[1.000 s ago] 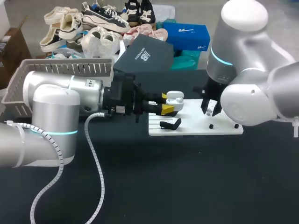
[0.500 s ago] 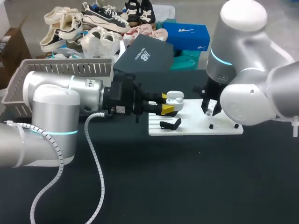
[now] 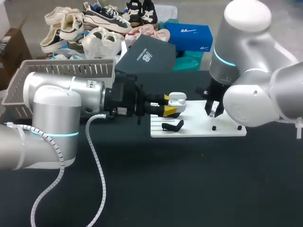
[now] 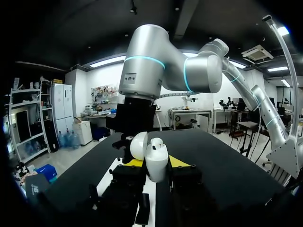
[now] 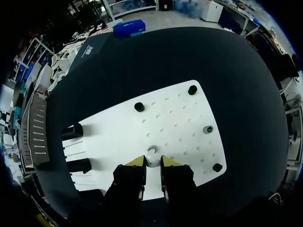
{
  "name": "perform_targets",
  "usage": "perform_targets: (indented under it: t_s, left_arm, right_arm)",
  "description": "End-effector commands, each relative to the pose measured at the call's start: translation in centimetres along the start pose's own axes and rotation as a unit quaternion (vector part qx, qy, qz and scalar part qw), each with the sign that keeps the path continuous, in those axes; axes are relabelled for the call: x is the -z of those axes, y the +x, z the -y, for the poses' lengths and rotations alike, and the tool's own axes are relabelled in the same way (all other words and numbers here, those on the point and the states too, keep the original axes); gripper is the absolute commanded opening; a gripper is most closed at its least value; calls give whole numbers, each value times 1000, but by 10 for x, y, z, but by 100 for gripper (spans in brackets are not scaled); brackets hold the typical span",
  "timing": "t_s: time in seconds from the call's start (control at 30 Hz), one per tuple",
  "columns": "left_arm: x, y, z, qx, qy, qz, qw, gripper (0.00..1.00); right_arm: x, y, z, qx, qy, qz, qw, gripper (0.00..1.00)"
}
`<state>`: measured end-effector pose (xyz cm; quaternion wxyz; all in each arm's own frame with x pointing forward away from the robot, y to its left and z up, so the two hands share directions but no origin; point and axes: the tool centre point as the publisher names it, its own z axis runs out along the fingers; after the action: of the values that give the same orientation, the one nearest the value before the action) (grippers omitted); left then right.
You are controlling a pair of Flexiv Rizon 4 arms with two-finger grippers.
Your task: Pick up each earbud case from the left stands, insert the matching earbuds, close the lid, and place the case in the box.
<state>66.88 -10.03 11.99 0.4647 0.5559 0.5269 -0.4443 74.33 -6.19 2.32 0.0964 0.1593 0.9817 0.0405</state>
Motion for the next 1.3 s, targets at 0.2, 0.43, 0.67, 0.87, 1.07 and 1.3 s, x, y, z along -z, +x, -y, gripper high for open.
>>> perform_targets:
  t_s: [0.2, 0.43, 0.67, 0.87, 1.07, 1.3]
  left_arm:
    - [0, 0, 2, -1, -4, 0, 1000, 0]
    - [0, 0, 2, -1, -4, 0, 1000, 0]
    - [0, 0, 2, -1, -4, 0, 1000, 0]
    - [0, 0, 2, -1, -4, 0, 1000, 0]
    - [0, 0, 2, -1, -4, 0, 1000, 0]
    - [0, 0, 2, -1, -4, 0, 1000, 0]
  right_arm:
    - [7, 1, 3, -2, -7, -1, 1000, 0]
    - [33, 7, 9, 3, -19, 16, 1000, 0]
    - [74, 16, 14, 6, -37, 55, 998, 0]
    - [121, 23, 11, 22, -44, 107, 993, 0]
    - [166, 29, 1, 32, -38, 164, 985, 0]
    - [205, 47, -25, 96, -56, 165, 980, 0]
